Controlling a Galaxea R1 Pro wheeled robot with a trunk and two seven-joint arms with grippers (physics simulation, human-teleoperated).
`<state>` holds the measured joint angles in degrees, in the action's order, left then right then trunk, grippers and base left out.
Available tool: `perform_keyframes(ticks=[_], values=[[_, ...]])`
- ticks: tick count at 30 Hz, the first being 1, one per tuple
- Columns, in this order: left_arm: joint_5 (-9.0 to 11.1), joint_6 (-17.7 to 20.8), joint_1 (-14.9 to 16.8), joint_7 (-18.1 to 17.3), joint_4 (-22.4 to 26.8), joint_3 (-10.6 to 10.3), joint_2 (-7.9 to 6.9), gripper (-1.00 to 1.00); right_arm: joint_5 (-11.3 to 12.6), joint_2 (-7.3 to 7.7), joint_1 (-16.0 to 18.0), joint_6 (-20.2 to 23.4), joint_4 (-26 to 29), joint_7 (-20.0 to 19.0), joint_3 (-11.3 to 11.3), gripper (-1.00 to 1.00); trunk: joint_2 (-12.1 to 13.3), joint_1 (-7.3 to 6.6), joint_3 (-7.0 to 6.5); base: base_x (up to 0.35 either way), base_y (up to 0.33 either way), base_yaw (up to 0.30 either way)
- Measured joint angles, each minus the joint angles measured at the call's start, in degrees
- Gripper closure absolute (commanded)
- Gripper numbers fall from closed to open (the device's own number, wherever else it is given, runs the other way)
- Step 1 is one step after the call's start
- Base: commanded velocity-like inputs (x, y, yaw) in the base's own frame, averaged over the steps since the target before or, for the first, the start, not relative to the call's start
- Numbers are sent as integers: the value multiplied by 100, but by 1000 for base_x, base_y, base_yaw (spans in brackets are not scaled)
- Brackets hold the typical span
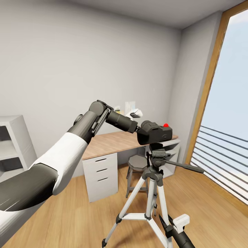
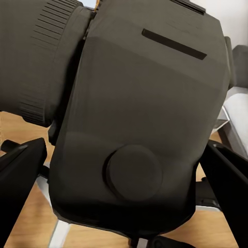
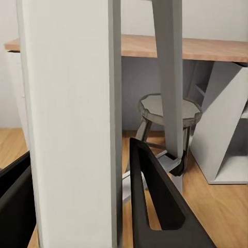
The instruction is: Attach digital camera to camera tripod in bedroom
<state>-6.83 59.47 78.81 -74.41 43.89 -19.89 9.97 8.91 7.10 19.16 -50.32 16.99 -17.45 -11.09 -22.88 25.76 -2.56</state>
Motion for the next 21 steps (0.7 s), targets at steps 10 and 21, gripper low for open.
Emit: perform_keyframes(ticks=[10, 21], values=[[1, 2, 0, 78, 106, -6, 0, 100, -2, 0, 0, 0, 0, 0, 1, 100, 0, 0, 0, 0, 0, 0], [-1, 1, 0, 54, 339, -21, 0, 100, -13, -1, 0, -3, -1, -1, 10, 100, 0, 0, 0, 0, 0, 0]])
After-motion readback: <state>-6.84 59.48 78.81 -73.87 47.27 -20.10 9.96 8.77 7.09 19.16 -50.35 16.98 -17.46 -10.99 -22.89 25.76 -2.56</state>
